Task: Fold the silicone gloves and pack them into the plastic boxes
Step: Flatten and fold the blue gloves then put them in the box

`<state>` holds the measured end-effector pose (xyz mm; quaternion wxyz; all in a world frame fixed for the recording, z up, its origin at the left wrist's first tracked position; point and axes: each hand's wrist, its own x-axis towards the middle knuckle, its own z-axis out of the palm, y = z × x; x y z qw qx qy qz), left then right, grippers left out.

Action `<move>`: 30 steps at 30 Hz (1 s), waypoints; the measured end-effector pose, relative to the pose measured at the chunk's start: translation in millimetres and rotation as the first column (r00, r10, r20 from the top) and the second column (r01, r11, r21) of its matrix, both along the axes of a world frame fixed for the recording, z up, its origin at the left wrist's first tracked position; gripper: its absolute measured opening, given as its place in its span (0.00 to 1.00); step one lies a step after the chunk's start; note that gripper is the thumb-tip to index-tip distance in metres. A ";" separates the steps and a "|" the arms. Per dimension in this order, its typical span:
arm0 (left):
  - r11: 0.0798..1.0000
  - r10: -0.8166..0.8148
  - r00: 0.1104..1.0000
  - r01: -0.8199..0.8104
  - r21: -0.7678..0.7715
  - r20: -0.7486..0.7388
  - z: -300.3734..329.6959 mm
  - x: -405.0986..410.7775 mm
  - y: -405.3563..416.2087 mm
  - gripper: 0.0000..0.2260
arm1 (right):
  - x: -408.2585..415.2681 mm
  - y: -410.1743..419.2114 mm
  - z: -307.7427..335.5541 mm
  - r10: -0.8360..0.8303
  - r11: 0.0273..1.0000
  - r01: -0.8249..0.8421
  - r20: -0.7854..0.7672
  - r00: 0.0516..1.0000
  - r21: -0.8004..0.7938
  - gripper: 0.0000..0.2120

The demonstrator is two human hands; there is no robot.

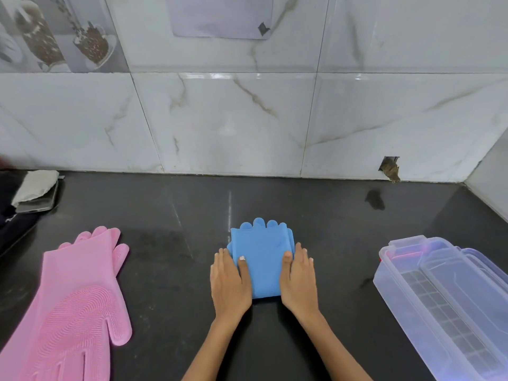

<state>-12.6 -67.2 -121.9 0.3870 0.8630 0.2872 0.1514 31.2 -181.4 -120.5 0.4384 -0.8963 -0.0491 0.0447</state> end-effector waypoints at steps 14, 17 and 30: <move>0.686 0.108 0.958 0.121 -0.717 0.265 6.6 1.1 9.6 0.18 | 21.0 -14.4 1.6 0.116 0.748 0.042 -0.193 0.974 0.662 0.28; 0.582 0.162 0.956 0.108 -0.806 0.245 6.7 -5.8 11.6 0.12 | 13.3 -18.0 -2.0 0.136 0.698 0.065 -0.221 0.966 0.713 0.28; 0.477 0.126 0.964 0.149 -0.866 0.235 18.7 -31.9 16.8 0.20 | -10.7 -25.2 7.5 0.232 0.484 0.192 -0.337 0.912 0.854 0.16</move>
